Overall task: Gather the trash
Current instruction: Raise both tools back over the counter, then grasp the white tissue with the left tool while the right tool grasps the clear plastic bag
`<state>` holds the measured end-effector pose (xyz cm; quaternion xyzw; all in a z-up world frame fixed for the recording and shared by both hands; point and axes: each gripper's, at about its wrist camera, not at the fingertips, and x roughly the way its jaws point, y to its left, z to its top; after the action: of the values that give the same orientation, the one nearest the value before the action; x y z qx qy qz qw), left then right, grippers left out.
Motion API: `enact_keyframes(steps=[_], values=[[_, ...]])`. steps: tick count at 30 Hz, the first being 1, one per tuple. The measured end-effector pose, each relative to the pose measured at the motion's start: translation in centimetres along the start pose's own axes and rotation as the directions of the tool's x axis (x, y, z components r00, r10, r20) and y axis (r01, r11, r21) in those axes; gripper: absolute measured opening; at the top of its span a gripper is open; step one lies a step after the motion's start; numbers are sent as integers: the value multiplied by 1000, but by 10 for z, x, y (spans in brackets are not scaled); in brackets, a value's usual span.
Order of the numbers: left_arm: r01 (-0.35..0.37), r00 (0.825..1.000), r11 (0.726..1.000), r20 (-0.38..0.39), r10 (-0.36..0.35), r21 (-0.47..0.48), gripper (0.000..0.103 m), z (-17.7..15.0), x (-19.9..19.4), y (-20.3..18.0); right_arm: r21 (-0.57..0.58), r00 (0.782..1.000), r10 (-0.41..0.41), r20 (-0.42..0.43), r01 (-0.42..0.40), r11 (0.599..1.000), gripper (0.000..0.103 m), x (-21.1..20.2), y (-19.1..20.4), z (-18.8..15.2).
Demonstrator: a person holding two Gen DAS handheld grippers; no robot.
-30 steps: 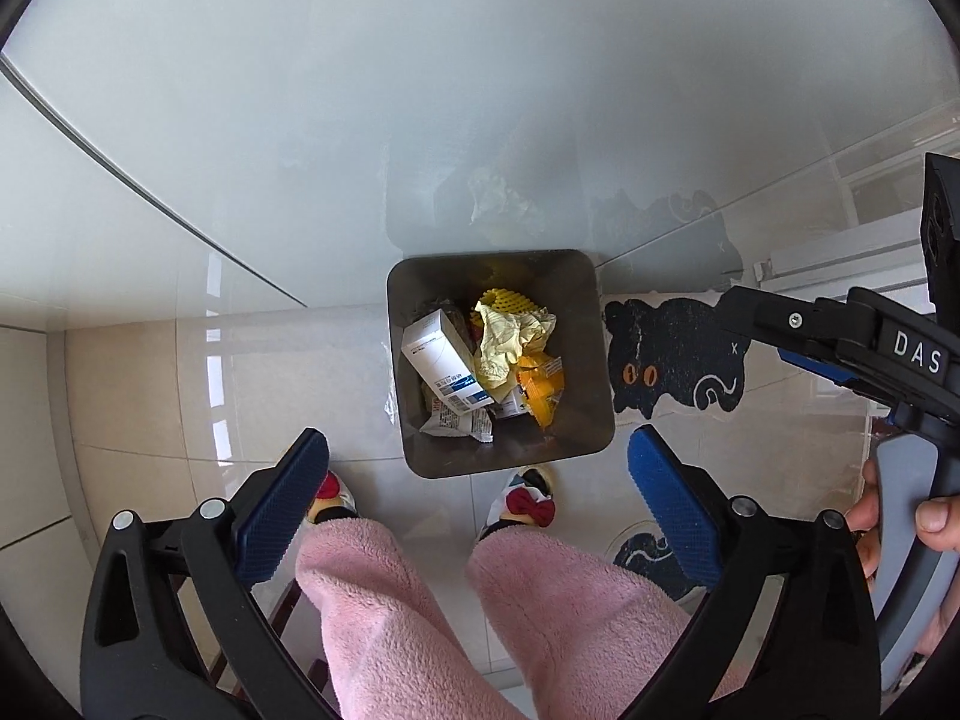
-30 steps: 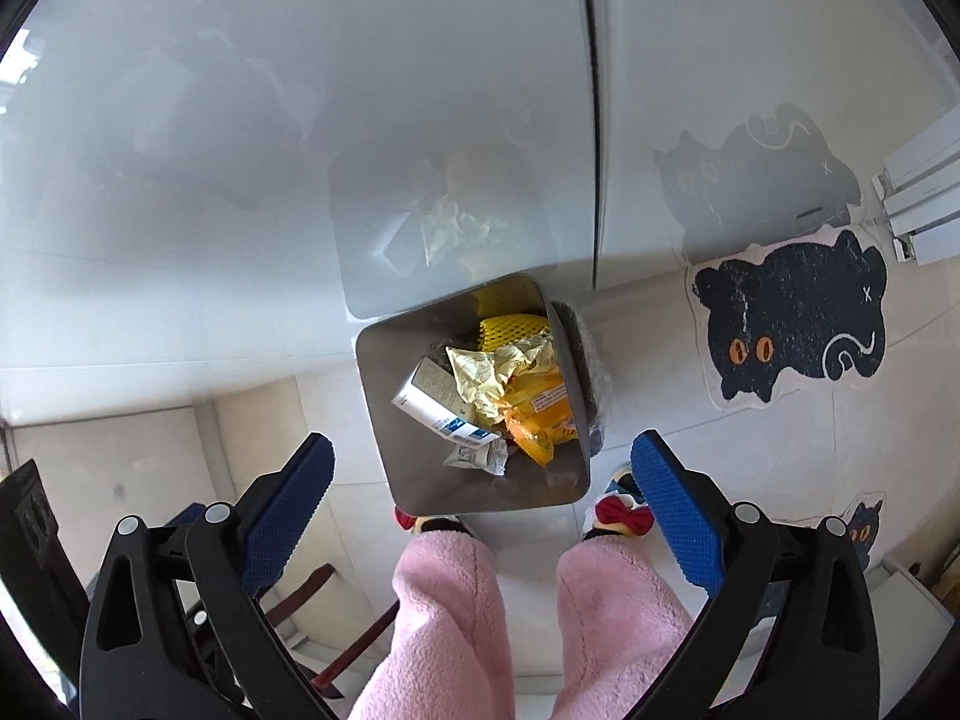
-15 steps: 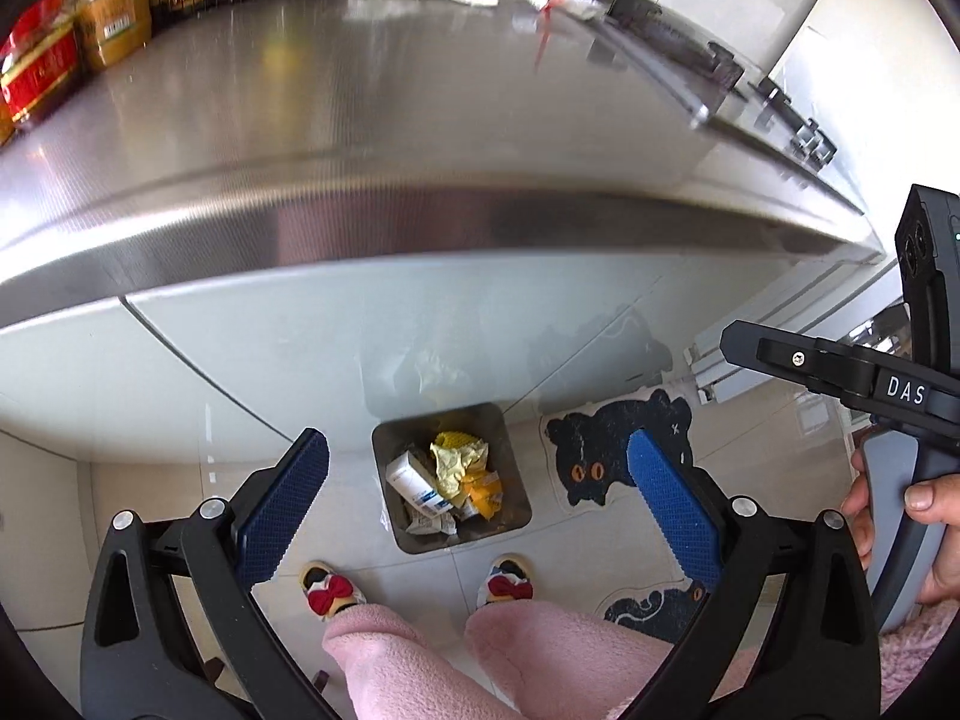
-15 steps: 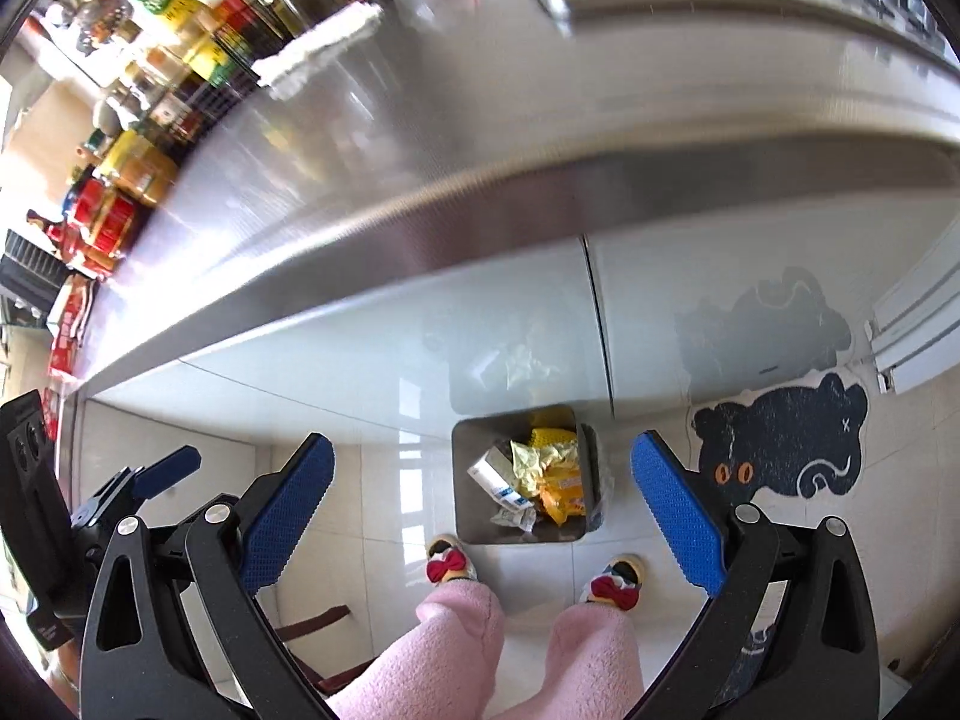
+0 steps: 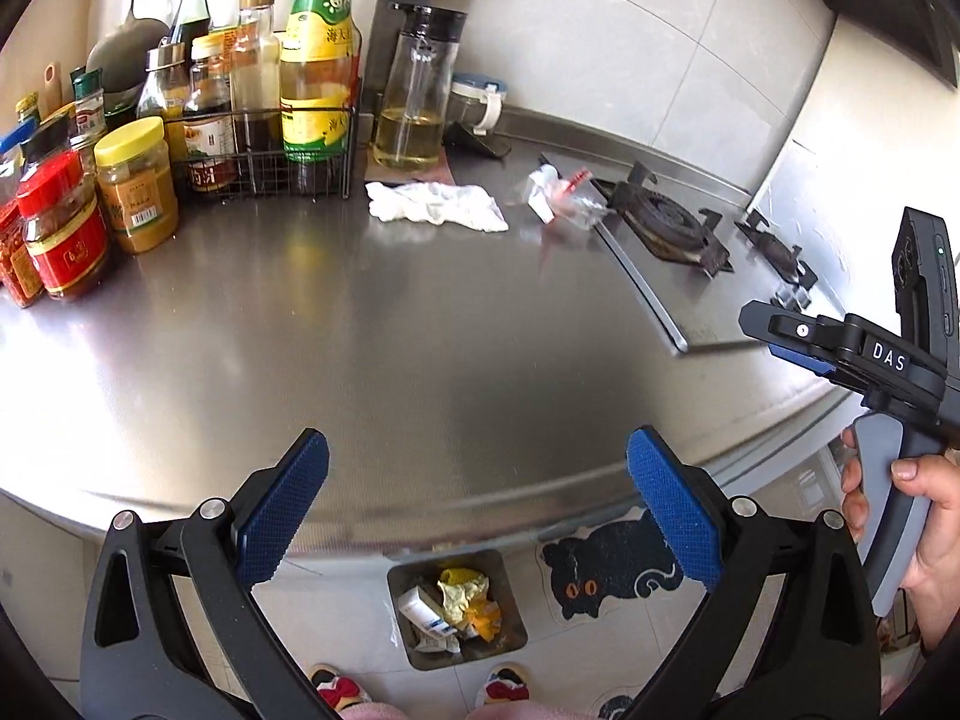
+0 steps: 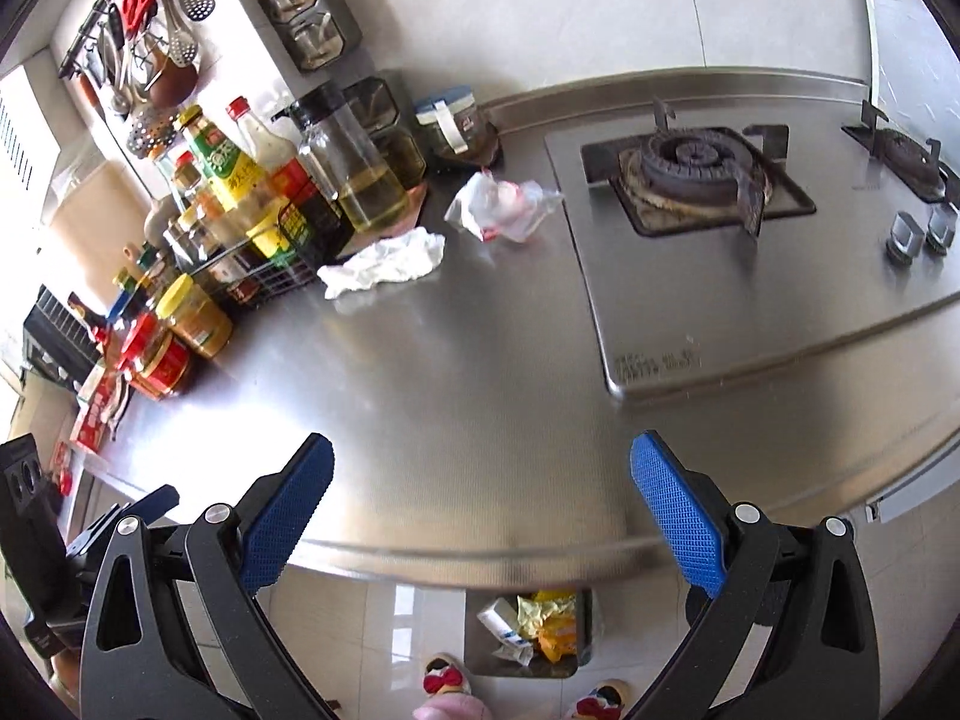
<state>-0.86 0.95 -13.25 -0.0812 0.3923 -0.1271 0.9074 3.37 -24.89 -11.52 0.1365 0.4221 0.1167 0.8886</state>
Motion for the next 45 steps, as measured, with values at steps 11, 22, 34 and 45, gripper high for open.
enact_keyframes(steps=[11, 22, 34, 45], values=[[-41, 999, 999, 34, 41, 6, 93, 92, 68, 20, -22, 998, -29, 47, 30, 999, 100, 63, 7, 90], [-109, 994, 993, -26, 107, -44, 72, 146, 153, 48, -55, 996, -92, 6, 92, 994, 95, 146, 9, 135], [-134, 987, 990, -93, 130, -44, 32, 151, 206, 56, -90, 985, -149, -89, 141, 986, 66, 209, 10, 147], [-108, 991, 994, -76, 108, 12, 4, 146, 202, 43, -99, 984, -116, -136, 103, 990, 15, 206, 4, 138]])
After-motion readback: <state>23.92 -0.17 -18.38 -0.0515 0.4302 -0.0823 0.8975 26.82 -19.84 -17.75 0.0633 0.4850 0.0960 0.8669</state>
